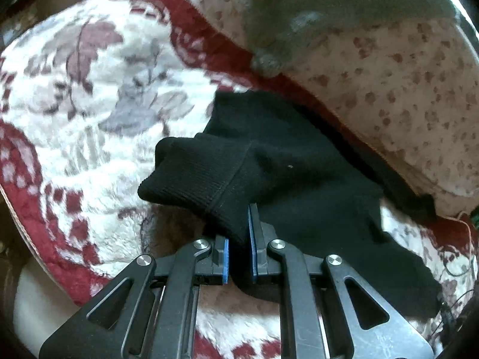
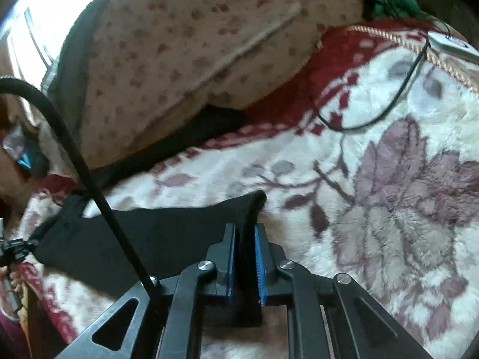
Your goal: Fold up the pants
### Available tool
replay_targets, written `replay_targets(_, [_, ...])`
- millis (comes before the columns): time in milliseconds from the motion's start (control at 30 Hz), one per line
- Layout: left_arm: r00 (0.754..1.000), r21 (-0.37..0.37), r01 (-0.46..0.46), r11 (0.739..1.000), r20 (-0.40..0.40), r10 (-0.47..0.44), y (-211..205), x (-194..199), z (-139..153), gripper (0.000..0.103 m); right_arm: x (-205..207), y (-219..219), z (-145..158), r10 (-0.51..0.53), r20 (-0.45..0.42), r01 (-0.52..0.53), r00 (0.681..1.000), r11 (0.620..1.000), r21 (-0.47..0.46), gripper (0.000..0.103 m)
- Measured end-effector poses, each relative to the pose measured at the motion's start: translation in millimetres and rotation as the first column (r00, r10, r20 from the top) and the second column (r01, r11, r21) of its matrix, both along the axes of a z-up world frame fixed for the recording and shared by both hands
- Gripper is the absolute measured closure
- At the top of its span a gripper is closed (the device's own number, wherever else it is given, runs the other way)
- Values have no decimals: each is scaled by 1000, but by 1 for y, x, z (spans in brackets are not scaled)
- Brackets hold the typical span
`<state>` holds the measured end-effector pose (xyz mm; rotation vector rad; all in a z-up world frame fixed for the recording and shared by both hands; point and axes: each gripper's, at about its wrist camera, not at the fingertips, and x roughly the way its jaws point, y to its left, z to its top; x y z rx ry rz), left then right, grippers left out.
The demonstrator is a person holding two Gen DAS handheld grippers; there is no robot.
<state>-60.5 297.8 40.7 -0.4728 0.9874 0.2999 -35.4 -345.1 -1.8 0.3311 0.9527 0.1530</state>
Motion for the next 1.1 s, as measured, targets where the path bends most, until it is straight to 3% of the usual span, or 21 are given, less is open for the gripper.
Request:
replay_targets(100, [1000, -29, -15, 999, -8, 15, 6, -1, -15, 94, 4, -1, -10, -11, -12, 10, 1000, 1000, -9, 92])
replay_targets(233, [1000, -39, -8, 999, 10, 9, 7, -3, -12, 94, 6, -7, 2, -45, 27, 47, 999, 996, -73, 92])
replay_targets(367, [1000, -40, 9, 999, 24, -8, 7, -7, -8, 93, 1, -24, 1, -87, 21, 88, 996, 996, -23, 92])
replay_targets(467, [1000, -7, 1, 1000, 20, -1, 5, -11, -10, 83, -5, -23, 1, -96, 38, 95, 995, 995, 43, 92])
replay_targets(533, [1000, -5, -6, 1000, 16, 6, 8, -15, -11, 79, -6, -18, 9, -92, 57, 88, 994, 994, 71, 85])
replay_targets(600, [1000, -38, -16, 999, 20, 17, 15, -21, -11, 76, -6, -12, 16, -84, 69, 79, 994, 994, 78, 65])
replay_targets(633, [999, -44, -23, 999, 22, 24, 18, -23, -10, 75, -4, -8, 20, -67, 76, 59, 995, 994, 94, 50])
replay_targets(700, [998, -25, -46, 999, 29, 46, 23, -30, -3, 69, -1, 1, 23, -40, 75, 31, 996, 992, 122, 48])
replay_targets(833, [997, 60, -48, 997, 64, 44, 21, -38, 20, 69, 9, 15, 21, -16, 50, 8, 999, 986, 164, 48])
replay_targets(933, [995, 51, -28, 998, 99, 22, 18, -37, 35, 69, 19, 23, 17, -6, 25, -1, 1000, 970, 242, 48])
replay_targets(1033, [992, 13, 26, 1000, 126, -28, 8, -26, 44, 56, 35, 32, 12, 0, -2, 0, 1000, 951, 310, 48])
replay_targets(1100, [990, -19, 54, 998, 134, -51, 0, -15, 44, 54, 43, 37, 10, 6, -10, -2, 1000, 946, 324, 48])
